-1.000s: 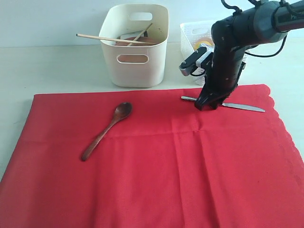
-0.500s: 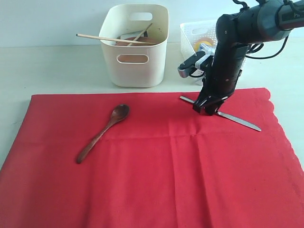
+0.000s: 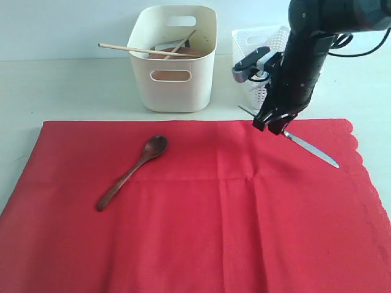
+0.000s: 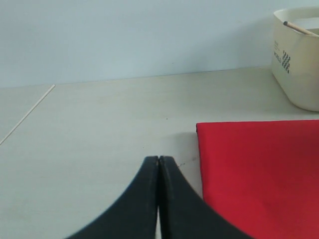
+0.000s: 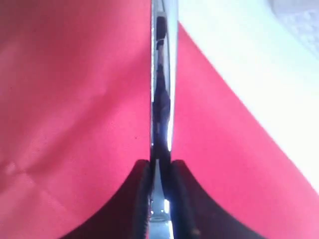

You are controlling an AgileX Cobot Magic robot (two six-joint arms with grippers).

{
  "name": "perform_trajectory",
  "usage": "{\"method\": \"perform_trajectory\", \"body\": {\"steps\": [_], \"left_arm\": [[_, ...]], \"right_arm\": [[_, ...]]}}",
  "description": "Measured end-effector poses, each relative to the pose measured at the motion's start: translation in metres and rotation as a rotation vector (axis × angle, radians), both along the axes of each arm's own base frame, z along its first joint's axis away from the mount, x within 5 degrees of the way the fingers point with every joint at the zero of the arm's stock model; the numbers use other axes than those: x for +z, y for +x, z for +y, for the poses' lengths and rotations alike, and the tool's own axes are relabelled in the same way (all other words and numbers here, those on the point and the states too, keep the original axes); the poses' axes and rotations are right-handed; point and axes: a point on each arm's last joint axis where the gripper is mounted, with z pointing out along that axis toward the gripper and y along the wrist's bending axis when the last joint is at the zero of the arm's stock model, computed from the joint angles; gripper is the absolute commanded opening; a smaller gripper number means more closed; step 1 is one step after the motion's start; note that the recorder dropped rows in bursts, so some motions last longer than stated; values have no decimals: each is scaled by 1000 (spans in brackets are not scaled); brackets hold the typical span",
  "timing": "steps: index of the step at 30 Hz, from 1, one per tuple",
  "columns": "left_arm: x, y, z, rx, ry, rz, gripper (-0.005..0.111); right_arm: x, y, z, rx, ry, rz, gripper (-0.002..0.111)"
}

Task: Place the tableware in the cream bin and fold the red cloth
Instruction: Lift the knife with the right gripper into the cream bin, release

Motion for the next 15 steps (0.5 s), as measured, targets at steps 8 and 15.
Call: {"method": "perform_trajectory", "body": {"steps": [8,15], "left_arm": [[0,0,0,0,0,0,1],[0,0,0,0,0,0,1]], "right_arm": [[86,1,24,7,398,-352,0],[127,15,47,69,755,-687,0]]}}
